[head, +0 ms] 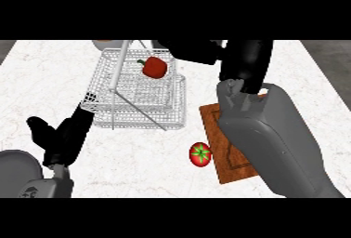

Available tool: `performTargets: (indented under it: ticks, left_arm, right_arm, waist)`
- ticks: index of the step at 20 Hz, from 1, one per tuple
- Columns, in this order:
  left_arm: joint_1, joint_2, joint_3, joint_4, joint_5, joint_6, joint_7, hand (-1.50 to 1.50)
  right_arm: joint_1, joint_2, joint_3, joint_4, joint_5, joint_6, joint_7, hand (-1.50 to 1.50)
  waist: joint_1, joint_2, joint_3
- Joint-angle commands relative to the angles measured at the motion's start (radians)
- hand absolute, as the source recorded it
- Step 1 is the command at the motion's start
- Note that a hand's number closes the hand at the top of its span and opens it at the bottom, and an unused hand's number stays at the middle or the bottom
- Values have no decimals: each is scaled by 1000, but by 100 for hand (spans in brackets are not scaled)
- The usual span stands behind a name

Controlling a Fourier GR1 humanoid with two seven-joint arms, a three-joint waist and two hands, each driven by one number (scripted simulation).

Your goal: Pick the bell pepper from the cutting board and place it in the tiered basket

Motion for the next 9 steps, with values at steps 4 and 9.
performTargets:
  ticks: [4, 9]
  left_arm:
    - [17, 9, 9, -20, 4, 3, 26, 0]
    - [30, -19, -8, -31, 0, 18, 30, 0]
  right_arm:
    - [216, -150, 17, -414, -95, 234, 129, -150]
    - [420, -279, -25, -708, -170, 286, 136, -150]
  waist:
    - [-35, -4, -3]
    - [-52, -1, -3]
